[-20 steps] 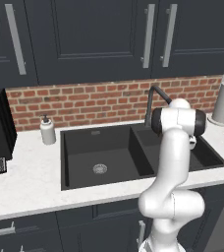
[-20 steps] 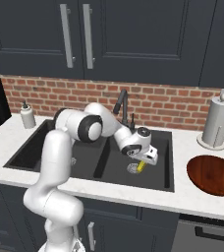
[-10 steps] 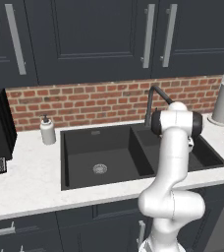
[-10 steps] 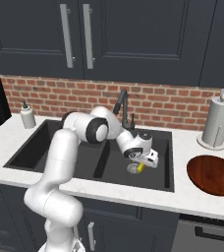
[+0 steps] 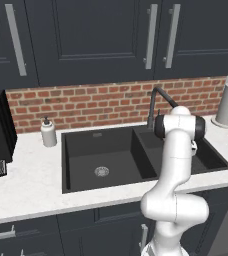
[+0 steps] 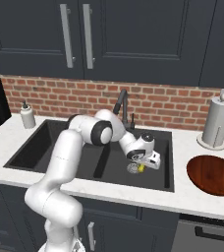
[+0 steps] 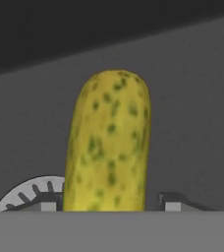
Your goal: Pick the cucumber from the sink and place it in the bowl. Then pick the bowl and place it in the microwave. Then close the microwave door and press the start button.
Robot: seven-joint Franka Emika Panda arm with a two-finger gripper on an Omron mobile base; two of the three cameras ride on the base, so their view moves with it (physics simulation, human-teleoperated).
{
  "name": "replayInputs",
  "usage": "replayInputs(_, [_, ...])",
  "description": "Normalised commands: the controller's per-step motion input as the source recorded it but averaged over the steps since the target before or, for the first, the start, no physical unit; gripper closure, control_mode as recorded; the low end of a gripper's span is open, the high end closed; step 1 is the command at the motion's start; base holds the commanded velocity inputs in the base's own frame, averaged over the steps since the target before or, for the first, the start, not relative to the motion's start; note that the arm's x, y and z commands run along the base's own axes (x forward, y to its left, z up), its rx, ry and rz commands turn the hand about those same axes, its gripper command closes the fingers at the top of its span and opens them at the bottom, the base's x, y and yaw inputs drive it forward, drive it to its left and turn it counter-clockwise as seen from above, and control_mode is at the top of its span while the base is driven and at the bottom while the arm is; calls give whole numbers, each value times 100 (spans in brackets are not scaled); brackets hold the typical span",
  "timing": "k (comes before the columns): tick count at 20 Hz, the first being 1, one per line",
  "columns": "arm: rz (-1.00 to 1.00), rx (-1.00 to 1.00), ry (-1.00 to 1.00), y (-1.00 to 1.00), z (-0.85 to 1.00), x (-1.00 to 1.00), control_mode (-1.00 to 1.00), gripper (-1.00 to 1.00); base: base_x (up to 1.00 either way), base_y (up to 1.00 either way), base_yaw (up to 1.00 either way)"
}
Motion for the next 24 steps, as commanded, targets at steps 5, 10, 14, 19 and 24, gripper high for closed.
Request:
replayInputs(5, [0,0,0,0,-4,0,-100,100,0,0,0])
replayInputs(10, [0,0,0,0,4,-9,-100,100,0,0,0])
replayInputs(14, [0,-1,-22,0,72,-63,-100,100,0,0,0])
replayInputs(19, [0,-5,-41,3,100,-78,-100,100,0,0,0])
replayInputs(24, [5,-4,-28,1,100,-78,-100,100,0,0,0])
